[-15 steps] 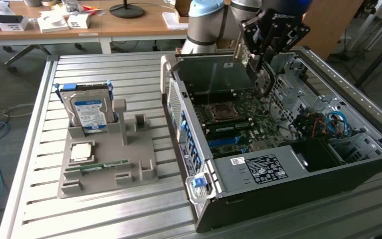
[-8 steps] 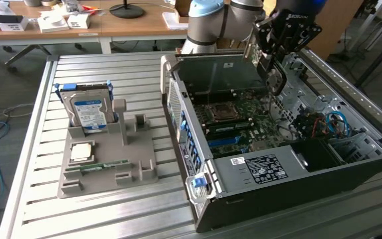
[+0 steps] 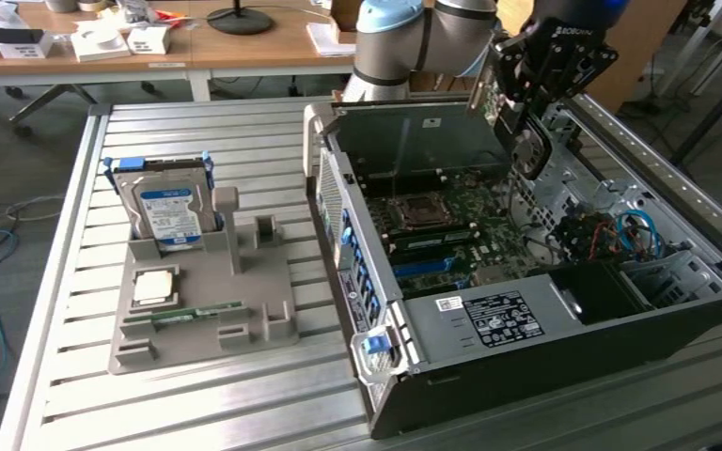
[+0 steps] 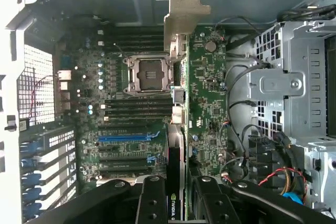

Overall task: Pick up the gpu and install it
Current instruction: 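Pick up the gpu and move the gpu toward the slot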

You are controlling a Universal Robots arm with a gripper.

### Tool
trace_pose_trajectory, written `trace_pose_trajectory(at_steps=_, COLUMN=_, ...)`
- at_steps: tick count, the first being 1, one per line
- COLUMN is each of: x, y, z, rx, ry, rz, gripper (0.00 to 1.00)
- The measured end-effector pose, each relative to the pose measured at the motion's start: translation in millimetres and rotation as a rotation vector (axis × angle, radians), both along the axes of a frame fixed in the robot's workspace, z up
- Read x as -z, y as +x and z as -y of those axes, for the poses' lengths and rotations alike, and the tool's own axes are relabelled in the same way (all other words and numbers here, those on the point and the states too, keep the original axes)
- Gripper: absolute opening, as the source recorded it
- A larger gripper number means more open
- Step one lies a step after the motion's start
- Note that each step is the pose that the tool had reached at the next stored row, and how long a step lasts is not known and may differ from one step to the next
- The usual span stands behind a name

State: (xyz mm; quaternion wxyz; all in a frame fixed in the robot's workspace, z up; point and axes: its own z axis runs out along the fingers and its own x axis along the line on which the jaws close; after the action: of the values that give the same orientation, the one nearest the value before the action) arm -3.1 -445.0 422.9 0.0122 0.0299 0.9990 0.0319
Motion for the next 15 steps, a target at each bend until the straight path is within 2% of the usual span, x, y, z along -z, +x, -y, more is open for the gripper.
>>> trace_pose_trajectory(at_steps=4, x=0.2, y=5.6, z=0.0, rx=-0.008, ry=0.0, rz=-0.0008, gripper=0.26)
trace_pose_trajectory(at_steps=8, x=0.4, y=5.9, z=0.0, rx=-0.008, ry=0.0001, rz=-0.001, gripper=0.26)
trace_pose_trajectory(at_steps=15, x=10.5, y=5.9, z=0.0, rx=-0.011, ry=0.0014, rz=-0.001, gripper=0.26)
